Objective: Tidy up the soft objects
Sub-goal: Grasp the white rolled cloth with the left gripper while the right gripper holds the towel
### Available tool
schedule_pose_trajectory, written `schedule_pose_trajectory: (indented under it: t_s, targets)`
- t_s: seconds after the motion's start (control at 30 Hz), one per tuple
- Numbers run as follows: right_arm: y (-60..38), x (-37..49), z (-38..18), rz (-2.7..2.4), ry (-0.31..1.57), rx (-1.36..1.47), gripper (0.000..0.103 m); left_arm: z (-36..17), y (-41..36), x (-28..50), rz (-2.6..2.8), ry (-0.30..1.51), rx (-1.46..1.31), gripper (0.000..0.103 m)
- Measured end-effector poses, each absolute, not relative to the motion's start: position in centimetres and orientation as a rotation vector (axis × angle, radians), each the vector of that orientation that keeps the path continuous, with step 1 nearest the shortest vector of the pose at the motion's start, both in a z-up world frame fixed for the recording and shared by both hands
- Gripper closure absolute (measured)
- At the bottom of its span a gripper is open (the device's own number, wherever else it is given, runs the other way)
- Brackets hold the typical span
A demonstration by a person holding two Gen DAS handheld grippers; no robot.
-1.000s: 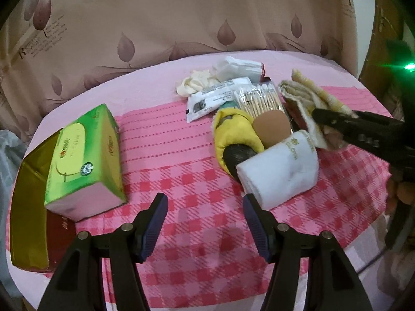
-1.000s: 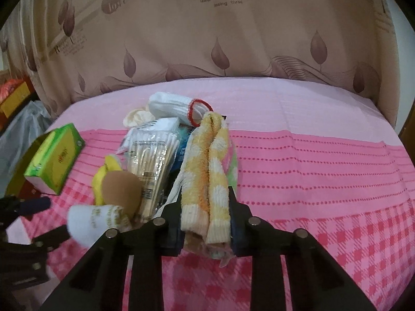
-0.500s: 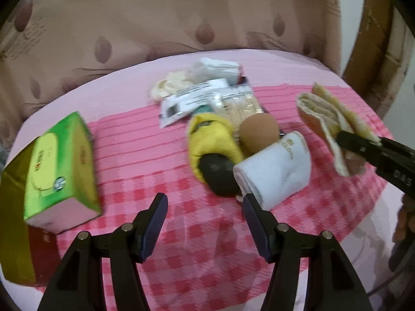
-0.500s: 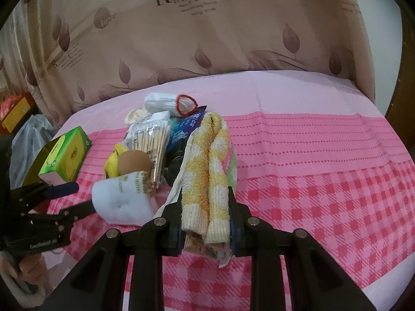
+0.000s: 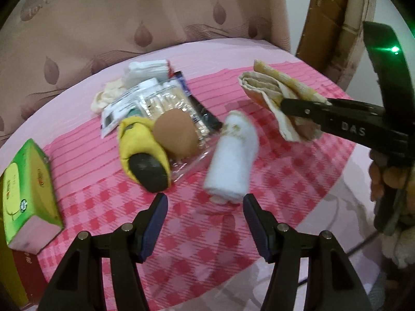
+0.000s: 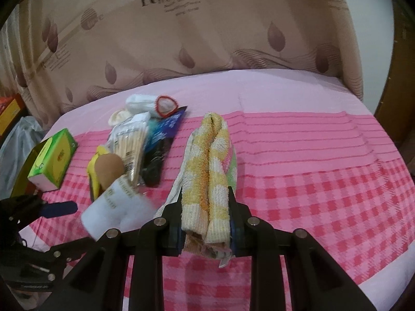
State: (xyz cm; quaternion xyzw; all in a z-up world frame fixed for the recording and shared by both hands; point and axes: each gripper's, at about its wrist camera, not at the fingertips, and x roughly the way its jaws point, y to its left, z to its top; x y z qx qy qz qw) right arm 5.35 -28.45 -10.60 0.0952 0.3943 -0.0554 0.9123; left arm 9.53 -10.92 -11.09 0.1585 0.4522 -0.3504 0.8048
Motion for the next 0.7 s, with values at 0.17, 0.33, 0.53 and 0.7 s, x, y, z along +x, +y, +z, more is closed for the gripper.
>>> schedule_pose_trajectory:
  t_s: [0.17,0.33,0.53,0.7]
  targets:
    - [-29.5,5.1,-10.0,-0.132,0.793,0.227,0.080,-10.8,-12.1,9.1,-0.774,0.958,0.399,0.041]
    - [-29.7,5.0,-9.8,-0.123,0.785,0.238,0.080,-10.9,-14.1,10.2,-0.779,0.967,0.432,0.041]
    - [-30.0,4.8,-9.8,-0.112,0.788,0.254,0.080,-12.3,-15.6,11.5,-0.786,1.013,0.437,0.041]
    - [-30.2,4.8,-9.6,-0.109,0.782,0.261,0.080,-12.6,-15.7,11.4,-0.805,1.014,0.405,0.050]
